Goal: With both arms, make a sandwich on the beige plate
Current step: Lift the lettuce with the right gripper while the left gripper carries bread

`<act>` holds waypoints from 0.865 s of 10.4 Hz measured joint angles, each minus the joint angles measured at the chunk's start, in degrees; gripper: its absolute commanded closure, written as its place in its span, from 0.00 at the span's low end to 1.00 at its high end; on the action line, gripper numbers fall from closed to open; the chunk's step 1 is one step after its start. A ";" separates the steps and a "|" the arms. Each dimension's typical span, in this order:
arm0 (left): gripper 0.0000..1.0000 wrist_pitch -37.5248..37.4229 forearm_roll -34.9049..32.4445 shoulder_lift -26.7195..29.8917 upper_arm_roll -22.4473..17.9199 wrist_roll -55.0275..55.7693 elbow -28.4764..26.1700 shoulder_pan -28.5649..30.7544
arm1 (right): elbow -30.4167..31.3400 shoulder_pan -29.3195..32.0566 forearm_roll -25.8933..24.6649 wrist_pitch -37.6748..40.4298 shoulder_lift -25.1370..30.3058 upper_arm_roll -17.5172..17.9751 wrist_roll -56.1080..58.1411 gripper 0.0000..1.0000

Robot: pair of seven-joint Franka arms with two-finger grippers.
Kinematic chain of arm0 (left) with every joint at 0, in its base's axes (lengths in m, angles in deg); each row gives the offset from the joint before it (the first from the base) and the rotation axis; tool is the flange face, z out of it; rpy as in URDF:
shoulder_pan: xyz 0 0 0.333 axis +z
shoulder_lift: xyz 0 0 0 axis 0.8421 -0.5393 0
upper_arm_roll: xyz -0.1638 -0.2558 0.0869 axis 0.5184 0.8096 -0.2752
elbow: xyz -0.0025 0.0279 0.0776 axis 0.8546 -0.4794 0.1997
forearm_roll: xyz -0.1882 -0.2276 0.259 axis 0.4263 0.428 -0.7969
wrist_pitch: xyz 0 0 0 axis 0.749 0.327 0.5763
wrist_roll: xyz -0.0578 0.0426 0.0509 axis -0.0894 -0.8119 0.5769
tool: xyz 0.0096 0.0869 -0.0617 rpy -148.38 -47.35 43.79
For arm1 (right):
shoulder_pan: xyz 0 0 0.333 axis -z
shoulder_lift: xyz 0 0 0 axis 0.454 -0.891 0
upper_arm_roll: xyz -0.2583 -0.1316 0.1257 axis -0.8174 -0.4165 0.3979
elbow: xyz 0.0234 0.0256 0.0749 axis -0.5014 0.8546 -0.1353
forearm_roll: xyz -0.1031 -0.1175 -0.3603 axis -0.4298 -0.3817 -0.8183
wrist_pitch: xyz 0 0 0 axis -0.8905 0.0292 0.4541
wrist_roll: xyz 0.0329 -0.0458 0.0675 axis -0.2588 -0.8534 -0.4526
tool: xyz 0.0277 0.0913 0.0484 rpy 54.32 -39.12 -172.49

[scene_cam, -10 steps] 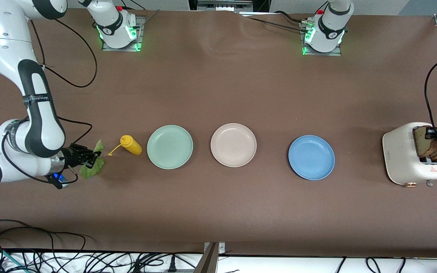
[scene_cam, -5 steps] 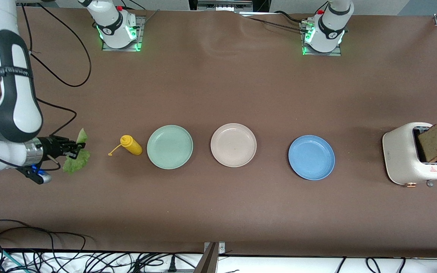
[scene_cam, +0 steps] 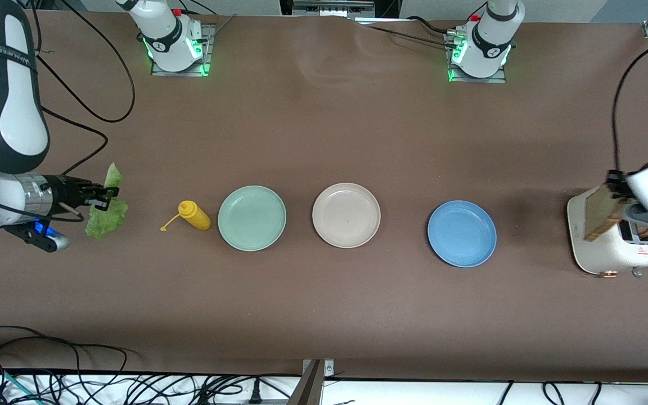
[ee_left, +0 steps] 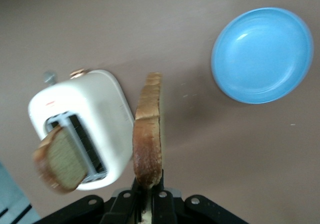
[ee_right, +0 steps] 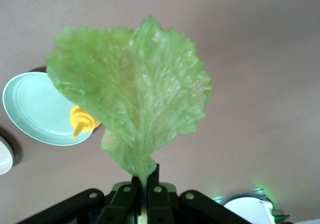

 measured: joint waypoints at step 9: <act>1.00 10.14 42.51 -19.27 -0.06 6.36 6.10 -20.13 | 0.44 -5.59 -8.89 0.42 2.35 3.62 -3.29 1.00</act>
